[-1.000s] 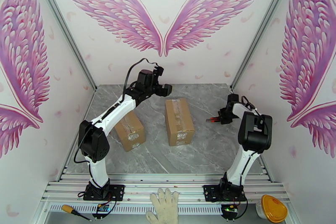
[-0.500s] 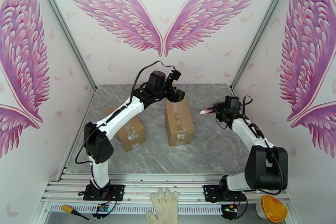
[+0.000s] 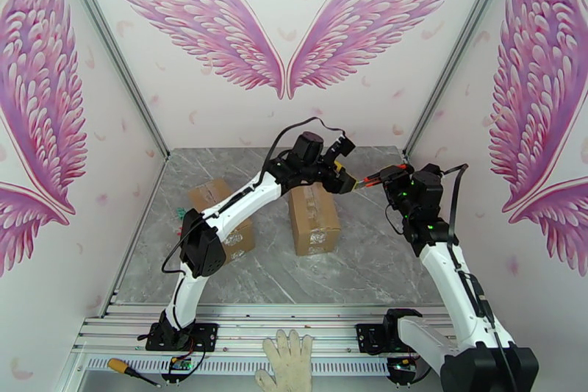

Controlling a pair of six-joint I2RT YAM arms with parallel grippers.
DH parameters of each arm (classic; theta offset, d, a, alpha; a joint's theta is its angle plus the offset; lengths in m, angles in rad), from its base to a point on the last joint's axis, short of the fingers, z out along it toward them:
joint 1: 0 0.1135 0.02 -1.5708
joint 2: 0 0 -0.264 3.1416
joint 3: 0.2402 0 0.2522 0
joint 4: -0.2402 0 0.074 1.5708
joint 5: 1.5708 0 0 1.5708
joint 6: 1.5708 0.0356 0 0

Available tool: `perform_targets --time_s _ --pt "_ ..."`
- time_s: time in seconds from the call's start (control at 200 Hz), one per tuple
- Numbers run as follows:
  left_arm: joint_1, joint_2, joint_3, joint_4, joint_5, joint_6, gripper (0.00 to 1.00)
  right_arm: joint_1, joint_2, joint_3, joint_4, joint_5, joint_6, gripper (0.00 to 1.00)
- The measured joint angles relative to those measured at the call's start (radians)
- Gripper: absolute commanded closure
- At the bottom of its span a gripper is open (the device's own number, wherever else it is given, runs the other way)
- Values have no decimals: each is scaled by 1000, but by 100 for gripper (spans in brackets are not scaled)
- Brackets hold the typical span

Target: Unpack the express box

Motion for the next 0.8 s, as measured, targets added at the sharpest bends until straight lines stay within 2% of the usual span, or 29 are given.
perform_targets --time_s 0.28,0.405,0.68,0.8 --pt "-38 6 16 -11 38 6 29 11 -32 -1 0 -54 -27 59" --pt "-46 32 62 -13 43 5 32 18 -45 -1 0 -79 -36 59" --pt "-54 105 159 -40 47 21 48 36 -58 -1 1 -127 -55 59" --pt "-55 113 164 -54 47 22 58 43 -64 -1 9 -150 -60 59"
